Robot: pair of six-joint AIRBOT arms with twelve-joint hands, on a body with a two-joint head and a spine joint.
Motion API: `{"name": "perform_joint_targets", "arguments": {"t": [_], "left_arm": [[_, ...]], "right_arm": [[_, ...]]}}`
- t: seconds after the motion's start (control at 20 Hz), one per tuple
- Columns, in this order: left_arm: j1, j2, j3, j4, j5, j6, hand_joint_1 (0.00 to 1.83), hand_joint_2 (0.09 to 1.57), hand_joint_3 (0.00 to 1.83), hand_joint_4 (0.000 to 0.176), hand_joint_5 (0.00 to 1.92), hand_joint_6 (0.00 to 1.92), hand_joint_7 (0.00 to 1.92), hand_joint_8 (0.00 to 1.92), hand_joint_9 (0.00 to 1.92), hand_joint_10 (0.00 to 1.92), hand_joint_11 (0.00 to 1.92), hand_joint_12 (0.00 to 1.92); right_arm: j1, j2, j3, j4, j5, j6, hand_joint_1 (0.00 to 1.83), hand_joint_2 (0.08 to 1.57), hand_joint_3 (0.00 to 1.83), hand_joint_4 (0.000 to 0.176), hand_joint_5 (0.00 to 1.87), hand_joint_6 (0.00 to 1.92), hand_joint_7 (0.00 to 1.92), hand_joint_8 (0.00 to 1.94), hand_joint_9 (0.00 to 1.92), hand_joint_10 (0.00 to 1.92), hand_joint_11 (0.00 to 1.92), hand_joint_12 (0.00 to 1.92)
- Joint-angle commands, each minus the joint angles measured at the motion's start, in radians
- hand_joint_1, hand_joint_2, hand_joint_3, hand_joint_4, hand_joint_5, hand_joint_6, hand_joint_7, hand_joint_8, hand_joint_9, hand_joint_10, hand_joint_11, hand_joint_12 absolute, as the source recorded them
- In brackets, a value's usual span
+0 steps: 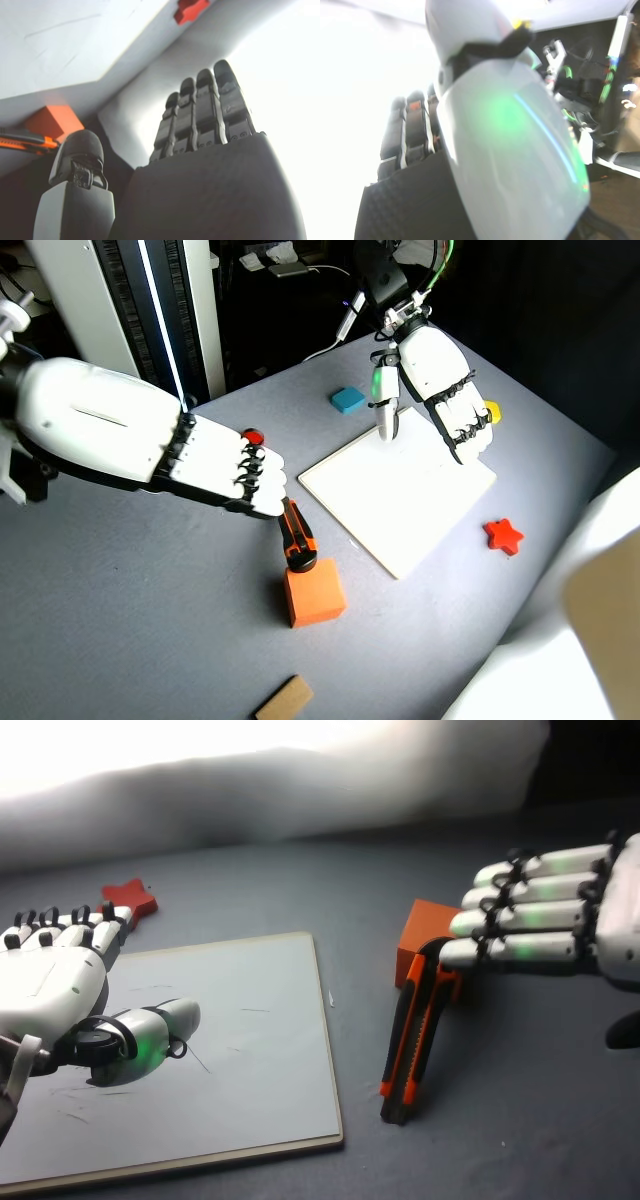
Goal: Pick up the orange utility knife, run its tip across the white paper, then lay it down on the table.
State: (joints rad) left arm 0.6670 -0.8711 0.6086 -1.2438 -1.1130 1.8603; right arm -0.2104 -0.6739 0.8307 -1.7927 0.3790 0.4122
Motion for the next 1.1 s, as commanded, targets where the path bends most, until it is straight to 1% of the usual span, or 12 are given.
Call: {"name": "perform_joint_targets", "arguments": {"t": [0.0, 0.1, 0.2, 0.3, 0.45, 0.55, 0.6, 0.75, 0.8, 0.85, 0.95, 1.05], "left_arm": [[-0.003, 0.002, 0.005, 0.066, -0.076, -0.011, 0.05, 1.25, 0.0, 0.0, 0.0, 0.0, 0.09, 0.0, 0.09, 0.01, 0.0, 0.3], [-0.003, 0.002, 0.005, 0.065, -0.065, -0.028, 0.05, 1.25, 0.0, 0.0, 0.0, 0.0, 0.1, 0.0, 0.09, 0.01, 0.0, 0.32], [-0.004, 0.002, 0.008, 0.065, -0.047, -0.035, 0.06, 1.25, 0.0, 0.0, 0.0, 0.0, 0.11, 0.0, 0.1, 0.01, 0.0, 0.35], [-0.005, 0.002, 0.012, 0.067, -0.028, -0.043, 0.04, 1.25, 0.0, 0.0, 0.0, 0.0, 0.09, 0.0, 0.09, 0.0, 0.0, 0.28], [0.001, 0.001, 0.011, 0.083, -0.016, -0.051, 0.06, 1.25, 0.0, 0.0, 0.0, 0.0, 0.1, 0.0, 0.09, 0.0, 0.0, 0.27], [0.007, 0.0, 0.009, 0.084, -0.01, -0.059, 0.05, 1.25, 0.0, 0.0, 0.0, 0.0, 0.08, 0.0, 0.08, 0.0, 0.0, 0.22], [0.015, -0.002, 0.008, 0.087, -0.01, -0.07, 0.01, 1.26, 0.0, 0.0, 0.0, 0.0, 0.06, 0.0, 0.07, 0.0, 0.0, 0.19], [0.025, -0.002, 0.007, 0.093, -0.01, -0.08, 0.07, 1.25, 0.0, 0.0, 0.0, 0.0, 0.09, 0.01, 0.08, 0.01, 0.0, 0.22], [0.026, -0.002, 0.006, 0.093, -0.01, -0.08, 0.01, 1.26, 0.0, 0.0, 0.0, 0.0, 0.06, 0.0, 0.06, 0.0, 0.0, 0.18], [0.027, -0.002, 0.006, 0.095, -0.01, -0.08, 0.0, 1.26, 0.0, 0.0, 0.0, 0.0, 0.07, 0.0, 0.07, 0.01, 0.0, 0.24], [0.028, -0.002, 0.003, 0.105, -0.01, -0.084, 0.03, 1.26, 0.0, 0.0, 0.0, 0.0, 0.07, 0.0, 0.07, 0.01, 0.0, 0.24], [0.029, -0.002, -0.001, 0.113, -0.01, -0.084, 0.03, 1.25, 0.0, 0.0, 0.0, 0.0, 0.08, 0.0, 0.09, 0.01, 0.0, 0.33]], "right_arm": [[0.015, -0.012, 0.017, 0.016, 0.02, 0.011, 1.05, 1.11, 0.02, 0.0, 0.0, 0.0, 0.0, 0.0, 0.0, 0.0, 0.0, 0.0], [0.016, -0.063, 0.055, -0.033, 0.019, 0.045, 1.05, 1.1, 0.01, 0.0, 0.0, 0.0, 0.0, 0.0, 0.0, 0.0, 0.0, 0.0], [0.009, -0.114, 0.084, -0.071, 0.017, 0.051, 1.04, 1.1, 0.01, 0.0, 0.0, 0.0, 0.0, 0.0, 0.0, 0.0, 0.0, 0.0], [0.004, -0.171, 0.115, -0.132, -0.002, 0.099, 1.01, 1.11, 0.01, 0.0, 0.0, 0.0, 0.0, 0.0, 0.0, 0.0, 0.0, 0.0], [-0.008, -0.242, 0.162, -0.139, -0.014, 0.093, 0.98, 1.13, 0.02, 0.0, 0.0, 0.0, 0.0, 0.0, 0.0, 0.0, 0.0, 0.0], [-0.014, -0.293, 0.188, -0.139, -0.039, 0.089, 1.05, 1.1, 0.0, 0.0, 0.0, 0.0, 0.0, 0.0, 0.0, 0.0, 0.0, 0.0], [-0.02, -0.319, 0.201, -0.141, -0.056, 0.089, 1.05, 1.1, 0.0, 0.0, 0.0, 0.0, 0.0, 0.0, 0.0, 0.0, 0.0, 0.0], [-0.035, -0.392, 0.253, -0.142, -0.081, 0.103, 1.05, 1.11, 0.0, 0.0, 0.0, 0.0, 0.0, 0.0, 0.0, 0.0, 0.0, 0.0], [-0.039, -0.417, 0.274, -0.148, -0.081, 0.107, 1.05, 1.11, 0.0, 0.0, 0.0, 0.0, 0.0, 0.0, 0.0, 0.0, 0.0, 0.0], [-0.038, -0.429, 0.285, -0.183, -0.081, 0.141, 1.06, 1.11, 0.0, 0.0, 0.0, 0.0, 0.0, 0.0, 0.0, 0.0, 0.0, 0.0], [-0.022, -0.446, 0.298, -0.309, -0.065, 0.266, 1.08, 1.1, 0.0, 0.0, 0.0, 0.0, 0.0, 0.0, 0.0, 0.0, 0.0, 0.0], [-0.017, -0.456, 0.307, -0.322, -0.057, 0.275, 1.08, 1.11, 0.0, 0.0, 0.0, 0.0, 0.0, 0.0, 0.0, 0.0, 0.0, 0.0]]}}
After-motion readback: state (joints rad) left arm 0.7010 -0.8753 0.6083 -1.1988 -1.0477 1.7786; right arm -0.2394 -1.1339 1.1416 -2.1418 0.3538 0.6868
